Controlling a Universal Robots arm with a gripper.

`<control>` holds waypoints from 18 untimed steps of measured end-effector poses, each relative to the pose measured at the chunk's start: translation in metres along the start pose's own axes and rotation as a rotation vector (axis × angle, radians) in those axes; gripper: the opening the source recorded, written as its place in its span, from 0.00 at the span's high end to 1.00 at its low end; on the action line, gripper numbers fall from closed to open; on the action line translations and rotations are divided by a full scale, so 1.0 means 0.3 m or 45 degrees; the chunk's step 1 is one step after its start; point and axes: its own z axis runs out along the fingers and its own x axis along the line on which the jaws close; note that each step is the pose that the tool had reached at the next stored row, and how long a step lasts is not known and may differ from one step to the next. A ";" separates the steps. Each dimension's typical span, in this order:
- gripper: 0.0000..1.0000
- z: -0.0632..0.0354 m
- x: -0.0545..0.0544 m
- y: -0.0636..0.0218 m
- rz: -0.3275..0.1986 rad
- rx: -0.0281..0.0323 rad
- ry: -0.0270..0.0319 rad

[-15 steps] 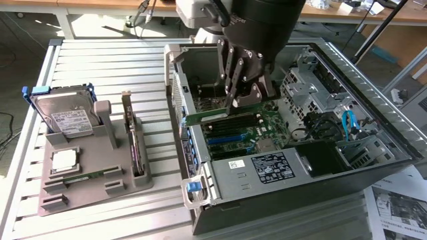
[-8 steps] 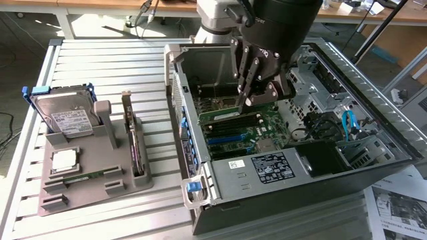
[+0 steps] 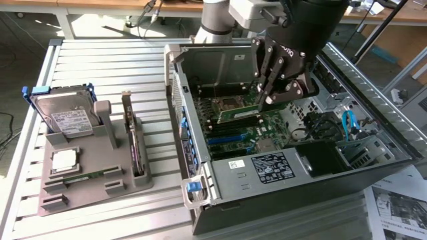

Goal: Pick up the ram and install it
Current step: 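Pick up the ram and move it above insertion slot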

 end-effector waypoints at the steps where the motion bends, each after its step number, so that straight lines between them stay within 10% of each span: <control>1: 0.87 0.000 0.001 -0.010 0.000 0.0000 -0.0001; 18: 0.87 0.006 0.025 -0.213 0.000 -0.0001 0.0011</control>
